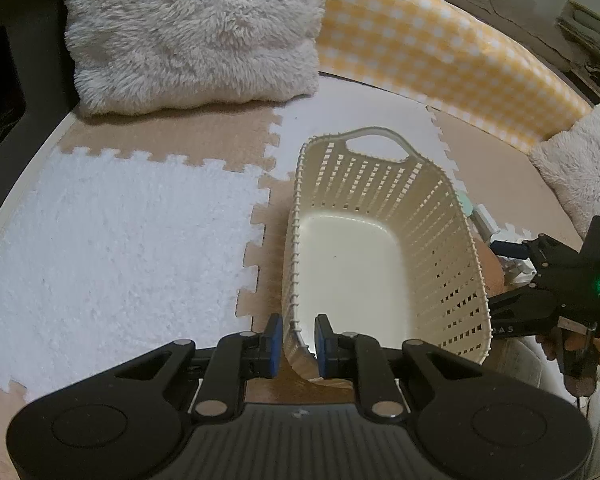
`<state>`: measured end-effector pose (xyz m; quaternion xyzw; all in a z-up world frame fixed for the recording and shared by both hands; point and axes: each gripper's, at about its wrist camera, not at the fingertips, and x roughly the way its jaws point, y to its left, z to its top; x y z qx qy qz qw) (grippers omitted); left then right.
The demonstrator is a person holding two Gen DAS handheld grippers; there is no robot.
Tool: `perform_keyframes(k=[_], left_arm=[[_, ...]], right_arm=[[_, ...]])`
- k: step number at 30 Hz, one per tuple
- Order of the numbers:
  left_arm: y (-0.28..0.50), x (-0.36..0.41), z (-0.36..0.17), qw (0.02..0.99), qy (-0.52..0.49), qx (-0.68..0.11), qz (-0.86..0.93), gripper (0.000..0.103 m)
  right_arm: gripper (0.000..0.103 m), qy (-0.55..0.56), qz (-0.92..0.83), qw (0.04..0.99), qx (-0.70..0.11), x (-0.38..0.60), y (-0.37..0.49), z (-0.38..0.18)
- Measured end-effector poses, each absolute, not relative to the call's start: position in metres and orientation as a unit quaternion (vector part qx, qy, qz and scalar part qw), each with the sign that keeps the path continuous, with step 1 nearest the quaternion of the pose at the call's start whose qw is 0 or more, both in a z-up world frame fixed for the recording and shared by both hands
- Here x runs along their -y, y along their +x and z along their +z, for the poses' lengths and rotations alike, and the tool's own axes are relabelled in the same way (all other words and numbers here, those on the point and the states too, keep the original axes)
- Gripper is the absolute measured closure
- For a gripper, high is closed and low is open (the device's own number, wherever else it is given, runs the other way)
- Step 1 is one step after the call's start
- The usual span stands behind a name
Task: Organize rigid objects
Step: 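Move the left tool over the basket while the right tool grasps the cork coaster, then carry the cork coaster with the right gripper and drop it into the basket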
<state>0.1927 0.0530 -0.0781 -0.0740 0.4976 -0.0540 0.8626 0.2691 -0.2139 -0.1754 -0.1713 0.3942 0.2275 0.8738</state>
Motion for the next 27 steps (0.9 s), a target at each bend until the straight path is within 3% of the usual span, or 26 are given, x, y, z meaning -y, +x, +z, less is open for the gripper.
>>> perform_keyframes(k=[15,27], left_arm=[[0.192,-0.052,-0.079,0.864,-0.08,-0.494,-0.054,0.089],[0.191,-0.06,-0.078,0.868,-0.09,-0.486,-0.033,0.092]], right_arm=[[0.004,-0.159,0.208,0.881,-0.394,0.212,0.267,-0.165],[0.004,-0.02,0.156,0.939,-0.307,0.227,0.242,-0.076]])
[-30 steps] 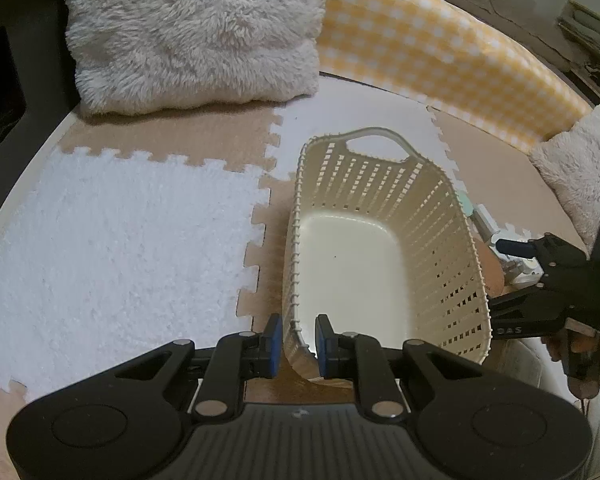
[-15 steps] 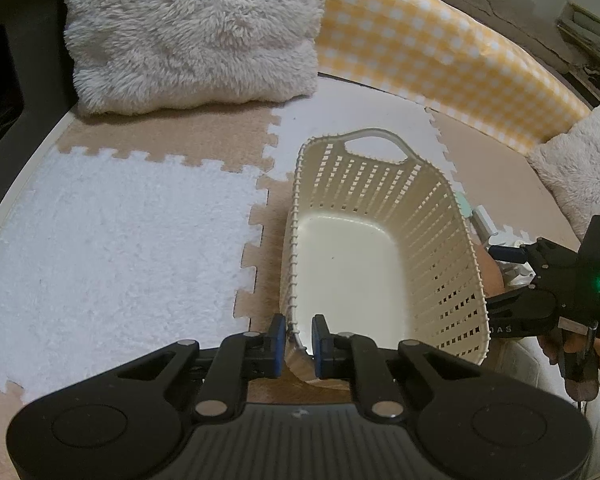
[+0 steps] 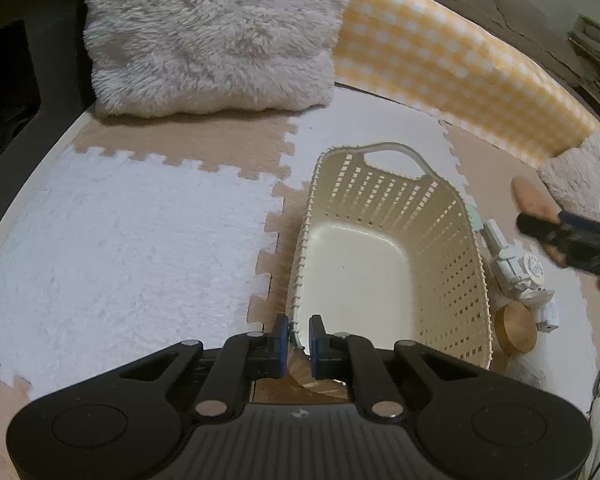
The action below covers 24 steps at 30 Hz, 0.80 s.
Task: Organize rigid objects
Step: 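Carry the cork coaster with the right gripper and drop it into the basket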
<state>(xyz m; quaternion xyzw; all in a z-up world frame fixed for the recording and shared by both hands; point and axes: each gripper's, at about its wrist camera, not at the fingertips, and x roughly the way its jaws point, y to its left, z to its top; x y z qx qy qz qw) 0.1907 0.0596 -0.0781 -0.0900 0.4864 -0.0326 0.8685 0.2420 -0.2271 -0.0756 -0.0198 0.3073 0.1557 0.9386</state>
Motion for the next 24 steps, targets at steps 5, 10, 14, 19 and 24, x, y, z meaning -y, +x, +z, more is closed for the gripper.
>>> perform_keyframes(k=[5,10,14,19,24], left_arm=[[0.191,-0.065,-0.079,0.864,-0.116,-0.489,-0.03,0.092],[0.194,-0.078,-0.082,0.855,-0.163,-0.493,-0.014,0.089],[0.197,-0.083,-0.08,0.856,-0.177,-0.485,-0.008,0.089],[0.198,-0.081,-0.08,0.858,-0.174,-0.484,-0.016,0.095],[0.197,-0.082,-0.08,0.856,-0.179,-0.484,-0.019,0.095]], right_arm=[[0.004,0.004,0.186,0.937,-0.295,0.198,0.233,-0.047],[0.004,-0.008,0.213,0.927,-0.308,0.16,0.23,-0.044],[0.004,-0.008,0.215,0.915,-0.341,0.134,0.235,-0.052],[0.004,-0.006,0.217,0.901,-0.375,0.109,0.243,-0.063],[0.004,-0.026,0.206,0.893,-0.4,0.09,0.26,-0.073]])
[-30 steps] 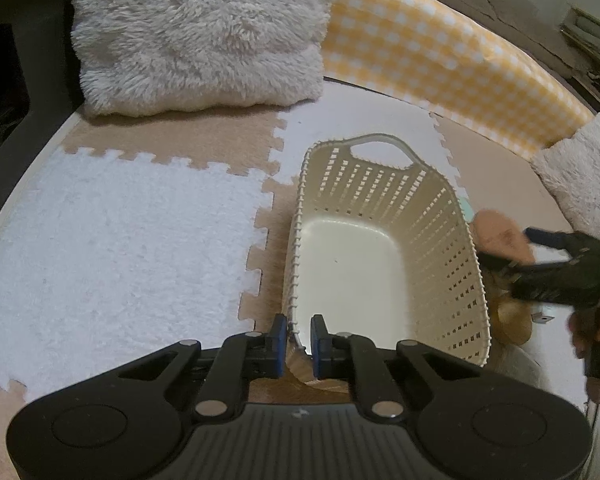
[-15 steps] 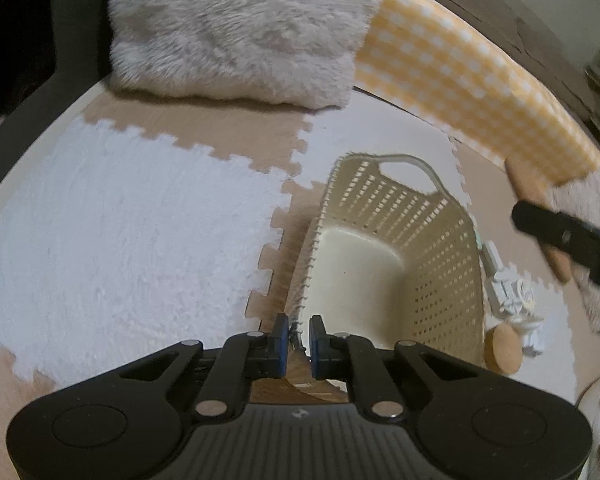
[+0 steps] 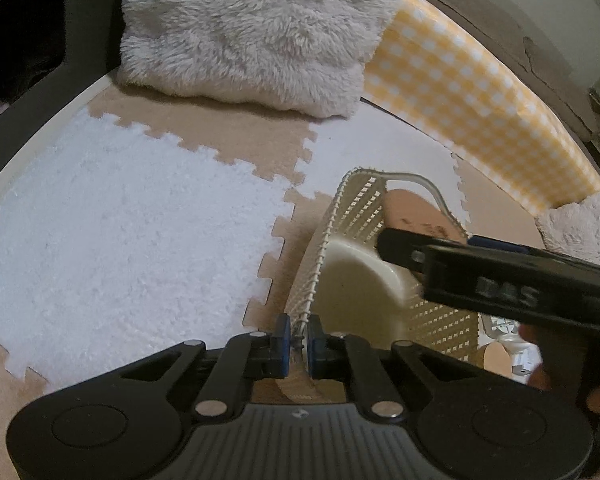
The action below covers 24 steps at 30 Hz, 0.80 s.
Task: Organize rigid objects
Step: 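Carry the cork coaster with the right gripper and drop it into the basket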
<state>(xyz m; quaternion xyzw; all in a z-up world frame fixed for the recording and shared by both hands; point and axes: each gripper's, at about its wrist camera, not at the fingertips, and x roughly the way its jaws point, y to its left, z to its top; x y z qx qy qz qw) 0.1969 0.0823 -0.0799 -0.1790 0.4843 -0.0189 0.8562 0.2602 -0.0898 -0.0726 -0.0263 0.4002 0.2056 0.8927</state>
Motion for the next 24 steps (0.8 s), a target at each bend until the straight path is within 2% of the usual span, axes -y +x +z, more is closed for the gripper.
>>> perform_keyframes(k=[10,24], left_arm=[[0.196,-0.083,-0.079,0.854,-0.183,-0.486,-0.024,0.095],[0.196,-0.082,-0.079,0.855,-0.179,-0.487,-0.023,0.095]], right_arm=[[0.003,0.001,0.169,0.883,-0.437,0.089,0.284,-0.097],[0.002,0.015,0.193,0.882,-0.429,0.106,0.259,-0.075]])
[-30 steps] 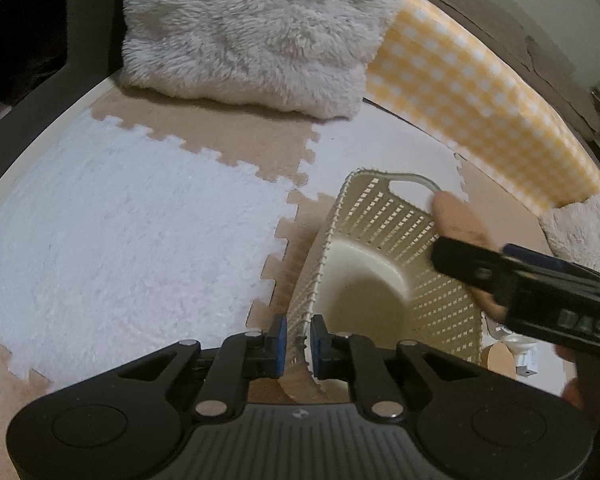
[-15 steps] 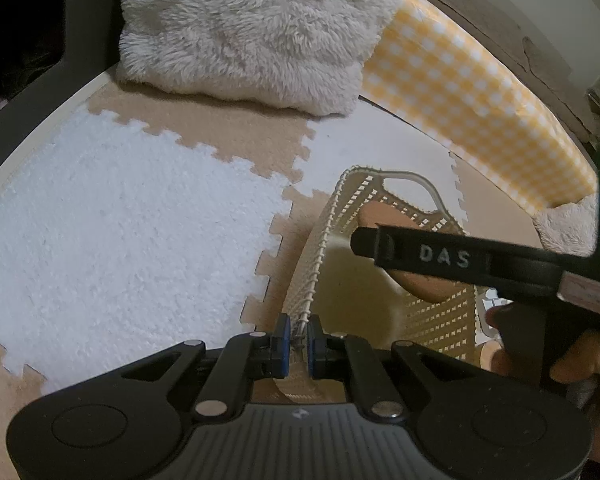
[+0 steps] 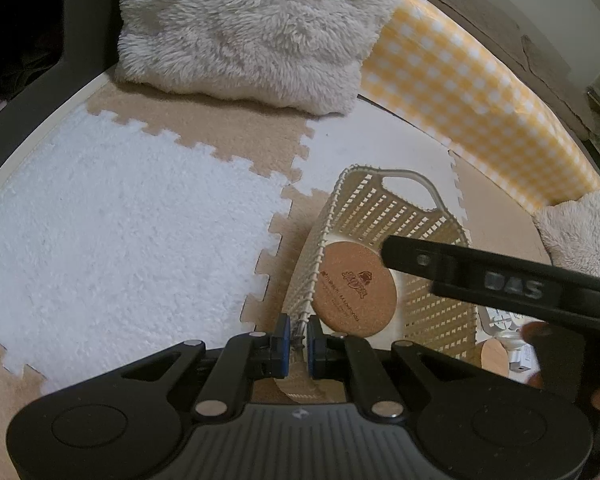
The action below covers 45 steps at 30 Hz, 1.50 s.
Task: Organize rigid objects
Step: 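Carry the cork coaster with the right gripper and drop it into the basket, then move the right gripper to the clear blister pack and grasp it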
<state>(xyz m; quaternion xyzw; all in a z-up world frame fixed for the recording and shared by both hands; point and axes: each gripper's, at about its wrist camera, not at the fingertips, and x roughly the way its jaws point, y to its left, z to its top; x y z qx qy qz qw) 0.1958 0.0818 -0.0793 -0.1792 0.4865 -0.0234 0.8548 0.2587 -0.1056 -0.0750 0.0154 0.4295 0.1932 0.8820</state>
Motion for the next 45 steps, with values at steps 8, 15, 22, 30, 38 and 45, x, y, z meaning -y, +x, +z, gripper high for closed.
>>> perform_keyframes(k=[8,15,22,30,38,45], left_arm=[[0.196,-0.081,-0.079,0.855,-0.179,-0.486,-0.022,0.095],[0.196,-0.081,-0.079,0.855,-0.178,-0.486,-0.022,0.095],[0.195,-0.082,-0.079,0.855,-0.177,-0.486,-0.022,0.095],[0.195,-0.081,-0.078,0.855,-0.172,-0.489,-0.023,0.096],[0.194,-0.079,-0.078,0.855,-0.165,-0.491,-0.025,0.096],[0.194,-0.078,-0.077,0.855,-0.161,-0.492,-0.026,0.096]], right_arm=[[0.002,0.043,0.214,0.887,-0.407,0.13,0.236,-0.051],[0.002,0.033,0.216,0.902,-0.373,0.153,0.21,-0.034],[0.001,0.043,0.204,0.919,-0.335,0.183,0.186,-0.017],[0.0,0.069,0.124,0.941,-0.308,0.232,0.167,-0.009],[0.0,0.143,-0.003,0.924,-0.354,0.279,0.166,-0.041],[0.0,0.202,-0.086,0.88,-0.422,0.299,0.167,-0.085]])
